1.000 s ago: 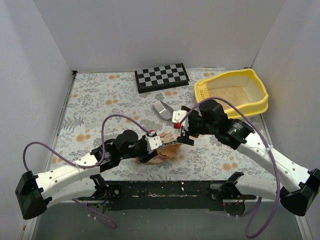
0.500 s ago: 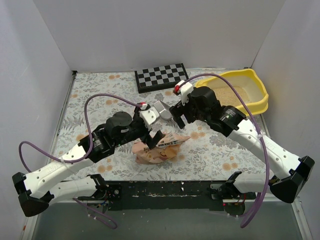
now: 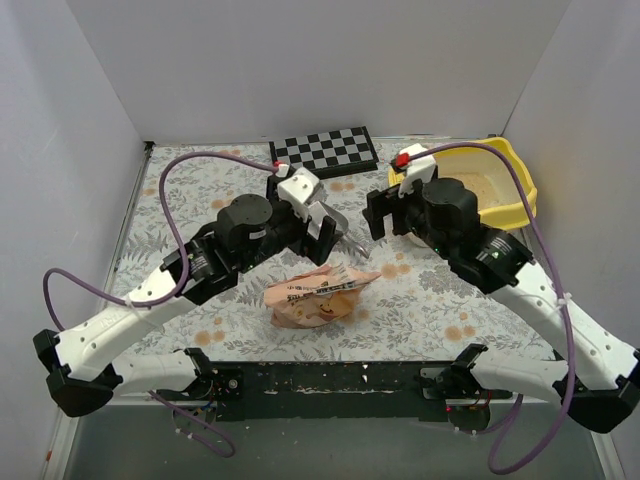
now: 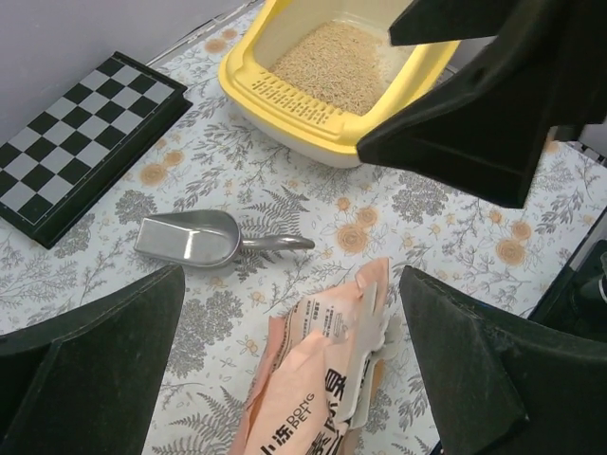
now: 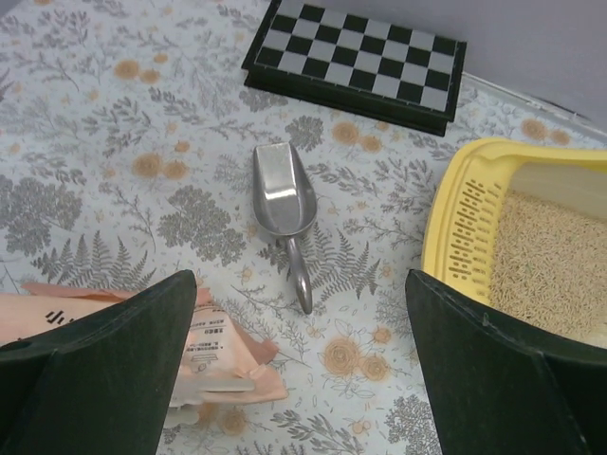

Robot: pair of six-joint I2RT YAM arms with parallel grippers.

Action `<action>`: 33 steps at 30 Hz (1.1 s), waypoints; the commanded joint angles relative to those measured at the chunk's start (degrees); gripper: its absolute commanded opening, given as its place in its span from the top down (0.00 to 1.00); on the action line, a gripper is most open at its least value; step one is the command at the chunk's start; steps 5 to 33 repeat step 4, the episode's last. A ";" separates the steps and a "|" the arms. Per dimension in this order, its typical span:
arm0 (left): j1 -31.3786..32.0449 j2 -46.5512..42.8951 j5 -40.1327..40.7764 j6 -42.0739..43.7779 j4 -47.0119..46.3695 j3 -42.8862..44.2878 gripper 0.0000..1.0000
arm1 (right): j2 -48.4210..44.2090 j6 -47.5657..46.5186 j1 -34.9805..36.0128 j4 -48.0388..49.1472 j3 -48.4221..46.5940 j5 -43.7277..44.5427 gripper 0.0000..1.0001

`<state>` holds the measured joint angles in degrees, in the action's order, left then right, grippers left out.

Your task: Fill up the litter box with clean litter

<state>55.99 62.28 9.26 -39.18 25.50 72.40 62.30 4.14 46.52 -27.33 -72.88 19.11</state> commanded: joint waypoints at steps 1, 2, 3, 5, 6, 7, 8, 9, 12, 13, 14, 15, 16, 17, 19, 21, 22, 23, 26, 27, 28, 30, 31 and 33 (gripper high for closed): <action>0.09 2.31 3.31 -3.79 -0.01 4.23 0.02 | -2.72 0.51 -0.20 4.06 -1.46 3.64 0.02; 0.00 3.10 4.18 -4.32 0.17 4.85 0.02 | -2.37 1.04 -0.20 3.00 -2.69 4.61 0.02; 0.09 3.72 4.89 -4.68 0.34 5.38 0.02 | -2.36 1.83 -0.20 2.64 -3.40 5.31 0.02; 0.00 4.59 5.50 -5.37 0.60 6.17 0.02 | -2.45 2.10 -0.20 2.37 -3.84 5.49 0.02; 0.00 4.59 5.50 -5.37 0.60 6.17 0.02 | -2.45 2.10 -0.20 2.37 -3.84 5.49 0.02; 0.00 4.59 5.50 -5.37 0.60 6.17 0.02 | -2.45 2.10 -0.20 2.37 -3.84 5.49 0.02; 0.00 4.59 5.50 -5.37 0.60 6.17 0.02 | -2.45 2.10 -0.20 2.37 -3.84 5.49 0.02; 0.00 4.59 5.50 -5.37 0.60 6.17 0.02 | -2.45 2.10 -0.20 2.37 -3.84 5.49 0.02; 0.00 4.59 5.50 -5.37 0.60 6.17 0.02 | -2.45 2.10 -0.20 2.37 -3.84 5.49 0.02; 0.00 4.59 5.50 -5.37 0.60 6.17 0.02 | -2.45 2.10 -0.20 2.37 -3.84 5.49 0.02; 0.00 4.59 5.50 -5.37 0.60 6.17 0.02 | -2.45 2.10 -0.20 2.37 -3.84 5.49 0.02; 0.00 4.59 5.50 -5.37 0.60 6.17 0.02 | -2.45 2.10 -0.20 2.37 -3.84 5.49 0.02; 0.00 4.59 5.50 -5.37 0.60 6.17 0.02 | -2.45 2.10 -0.20 2.37 -3.84 5.49 0.02; 0.00 4.59 5.50 -5.37 0.60 6.17 0.02 | -2.45 2.10 -0.20 2.37 -3.84 5.49 0.02; 0.00 4.59 5.50 -5.37 0.60 6.17 0.02 | -2.45 2.10 -0.20 2.37 -3.84 5.49 0.02; 0.00 4.59 5.50 -5.37 0.60 6.17 0.02 | -2.45 2.10 -0.20 2.37 -3.84 5.49 0.02; 0.00 4.59 5.50 -5.37 0.60 6.17 0.02 | -2.45 2.10 -0.20 2.37 -3.84 5.49 0.02; 0.00 4.59 5.50 -5.37 0.60 6.17 0.02 | -2.45 2.10 -0.20 2.37 -3.84 5.49 0.02; 0.00 4.59 5.50 -5.37 0.60 6.17 0.02 | -2.45 2.10 -0.20 2.37 -3.84 5.49 0.02; 0.00 4.59 5.50 -5.37 0.60 6.17 0.02 | -2.45 2.10 -0.20 2.37 -3.84 5.49 0.02; 0.00 4.59 5.50 -5.37 0.60 6.17 0.02 | -2.45 2.10 -0.20 2.37 -3.84 5.49 0.02; 0.00 4.59 5.50 -5.37 0.60 6.17 0.02 | -2.45 2.10 -0.20 2.37 -3.84 5.49 0.02; 0.00 4.59 5.50 -5.37 0.60 6.17 0.02 | -2.45 2.10 -0.20 2.37 -3.84 5.49 0.02; 0.00 4.59 5.50 -5.37 0.60 6.17 0.02 | -2.45 2.10 -0.20 2.37 -3.84 5.49 0.02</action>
